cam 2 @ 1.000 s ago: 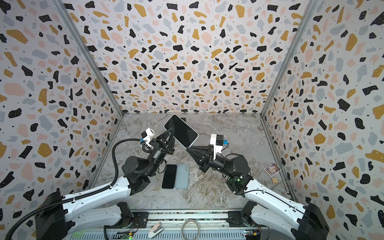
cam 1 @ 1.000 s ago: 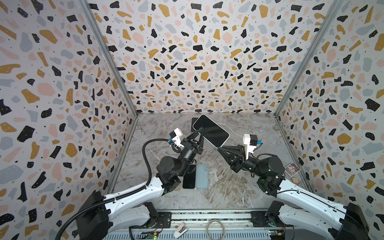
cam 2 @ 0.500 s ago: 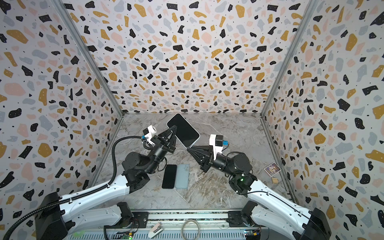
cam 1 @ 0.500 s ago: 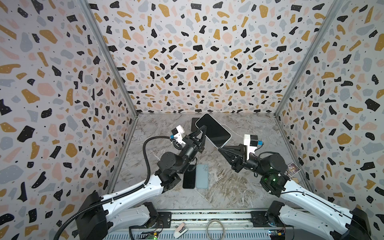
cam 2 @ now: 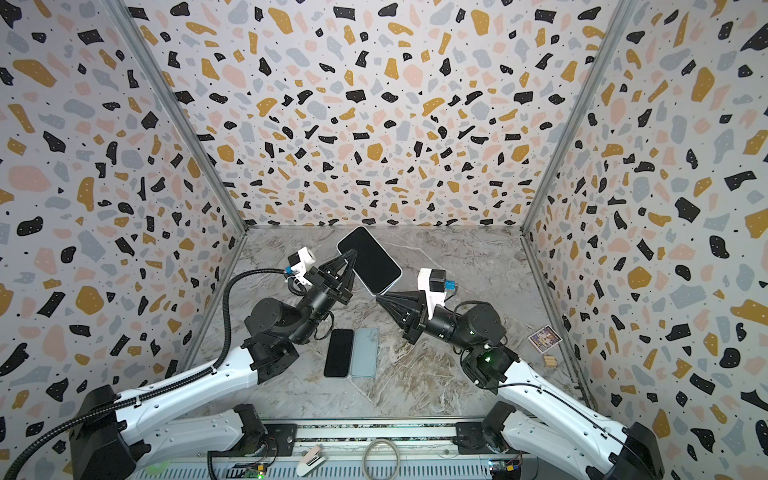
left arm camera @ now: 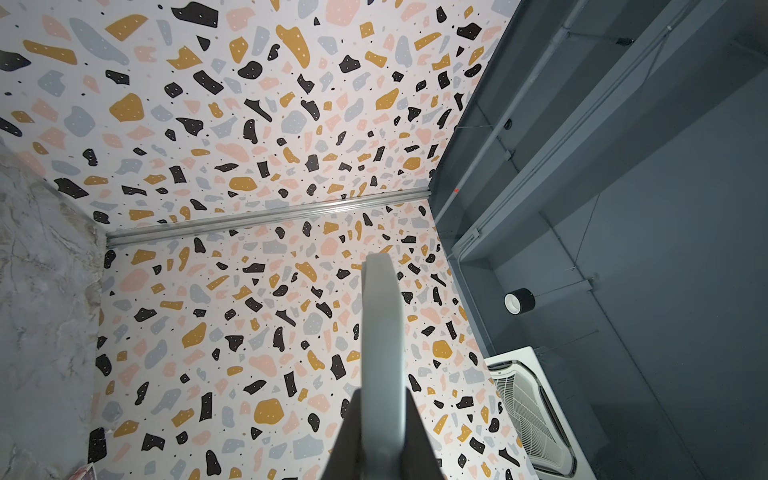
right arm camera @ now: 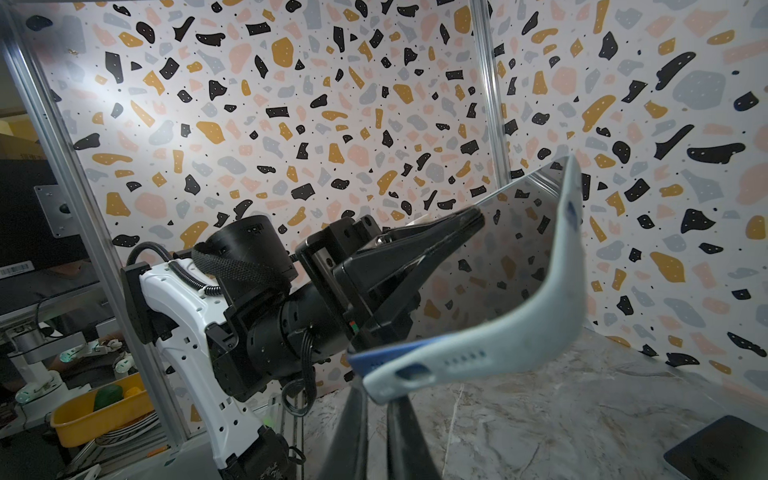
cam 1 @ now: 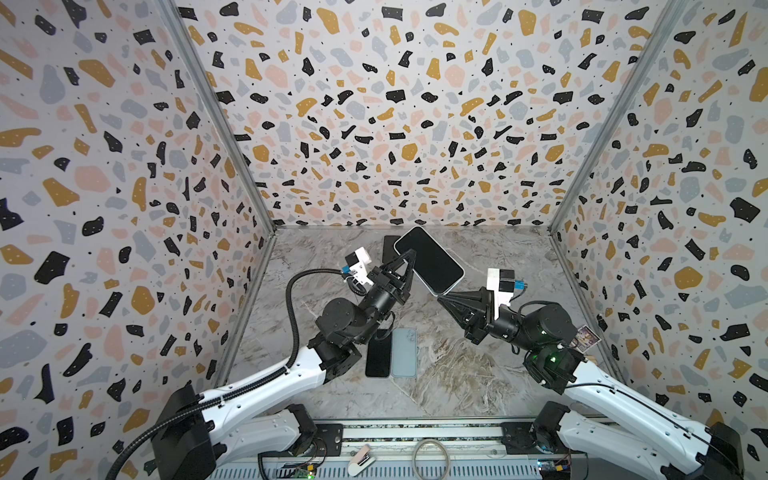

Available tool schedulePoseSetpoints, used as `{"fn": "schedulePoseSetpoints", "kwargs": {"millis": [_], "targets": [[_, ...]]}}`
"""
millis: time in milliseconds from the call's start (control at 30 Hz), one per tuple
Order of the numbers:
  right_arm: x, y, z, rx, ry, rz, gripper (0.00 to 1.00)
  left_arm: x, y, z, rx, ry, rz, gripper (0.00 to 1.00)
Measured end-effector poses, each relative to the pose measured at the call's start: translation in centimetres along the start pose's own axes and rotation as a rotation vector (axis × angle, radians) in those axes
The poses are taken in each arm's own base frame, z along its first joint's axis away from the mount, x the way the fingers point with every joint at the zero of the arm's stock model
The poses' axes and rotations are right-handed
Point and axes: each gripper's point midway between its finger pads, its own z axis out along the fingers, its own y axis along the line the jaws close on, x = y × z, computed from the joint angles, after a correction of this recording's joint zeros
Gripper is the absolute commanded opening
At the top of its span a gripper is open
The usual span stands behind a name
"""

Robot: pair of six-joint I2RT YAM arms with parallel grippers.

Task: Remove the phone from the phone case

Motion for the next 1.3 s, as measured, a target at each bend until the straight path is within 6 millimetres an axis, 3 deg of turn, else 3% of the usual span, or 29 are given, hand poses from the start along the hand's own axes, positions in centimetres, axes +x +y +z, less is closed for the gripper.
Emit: {"fn": "schedulePoseSetpoints", "kwargs": {"millis": [333, 533, 700, 833, 1033, 1167, 1300], "targets": [[0.7, -0.5, 0.1, 0.015, 0.026, 0.059, 0.02, -0.2, 0.3, 0.1, -0.025, 0.001, 0.062, 0.0], [1.4, -0.6, -0.1, 0.031, 0.075, 0.136, 0.35, -0.1, 0.5, -0.5, -0.062, 0.019, 0.12, 0.0], [2.9, -1.0, -1.0, 0.08, 0.135, 0.227, 0.51, 0.2, 2.0, -0.8, -0.116, 0.083, 0.156, 0.0], [3.2, -1.2, -2.8, 0.129, 0.129, 0.281, 0.64, -0.3, 3.5, -1.1, -0.142, 0.134, 0.173, 0.0], [1.3, -1.4, -5.5, 0.186, 0.061, 0.337, 0.68, -0.7, 5.4, -0.3, -0.138, 0.201, 0.166, 0.0], [-0.1, -3.0, -6.8, 0.229, 0.013, 0.39, 0.69, 0.8, 6.2, 0.5, -0.083, 0.288, 0.123, 0.0], [-0.1, -4.5, -7.3, 0.224, -0.007, 0.465, 0.67, 1.8, 6.2, 0.6, -0.042, 0.348, 0.1, 0.0]]}}
